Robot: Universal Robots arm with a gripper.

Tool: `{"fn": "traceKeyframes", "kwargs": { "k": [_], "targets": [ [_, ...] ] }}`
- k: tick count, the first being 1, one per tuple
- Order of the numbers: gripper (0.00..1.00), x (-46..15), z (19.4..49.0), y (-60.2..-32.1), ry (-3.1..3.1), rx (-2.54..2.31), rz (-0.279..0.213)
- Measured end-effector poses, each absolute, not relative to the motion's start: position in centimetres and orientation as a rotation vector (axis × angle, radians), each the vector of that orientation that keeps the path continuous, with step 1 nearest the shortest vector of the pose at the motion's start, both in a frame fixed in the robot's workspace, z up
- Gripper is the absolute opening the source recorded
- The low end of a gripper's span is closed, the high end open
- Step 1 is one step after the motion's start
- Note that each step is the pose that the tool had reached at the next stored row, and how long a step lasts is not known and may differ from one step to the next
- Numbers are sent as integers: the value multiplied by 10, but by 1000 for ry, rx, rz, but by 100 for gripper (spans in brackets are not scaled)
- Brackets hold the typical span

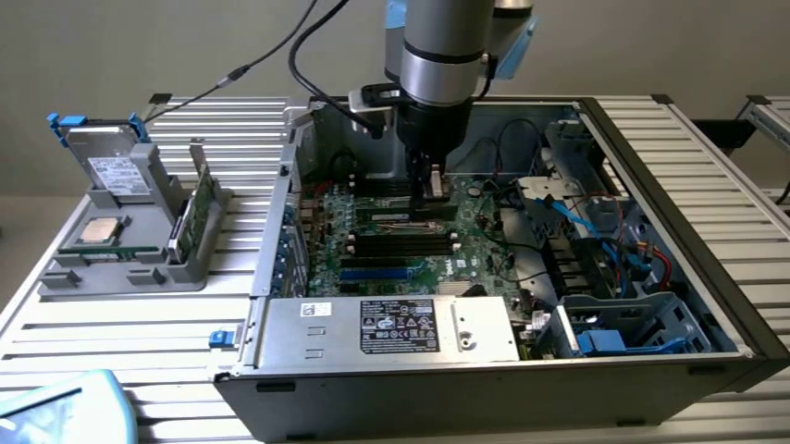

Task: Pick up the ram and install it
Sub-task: 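Insert the ram into the slot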

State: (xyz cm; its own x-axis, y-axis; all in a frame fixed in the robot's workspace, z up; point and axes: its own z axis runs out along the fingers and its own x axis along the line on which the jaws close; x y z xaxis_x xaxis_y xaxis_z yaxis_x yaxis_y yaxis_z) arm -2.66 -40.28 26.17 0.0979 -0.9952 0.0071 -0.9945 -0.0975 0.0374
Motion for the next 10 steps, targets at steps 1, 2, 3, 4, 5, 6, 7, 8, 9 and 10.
{"fn": "traceKeyframes", "kwargs": {
  "k": [1, 2, 3, 4, 5, 6, 7, 8, 9, 10],
  "targets": [
    [14, -27, 260, -403, -2087, 2304, -31],
    [14, -27, 258, -403, -2087, 2305, -31],
    [14, -27, 256, -403, -2086, 2305, -31],
    [14, -27, 254, -403, -2086, 2305, -31],
    [14, -27, 253, -403, -2086, 2305, -31],
    [14, -27, 251, -403, -2086, 2305, -30],
    [14, -27, 249, -403, -2086, 2305, -31],
    [14, -27, 247, -403, -2086, 2305, -30],
    [14, -28, 245, -403, -2086, 2305, -30],
    [14, -28, 244, -403, -2086, 2305, -30]
  ]
}}
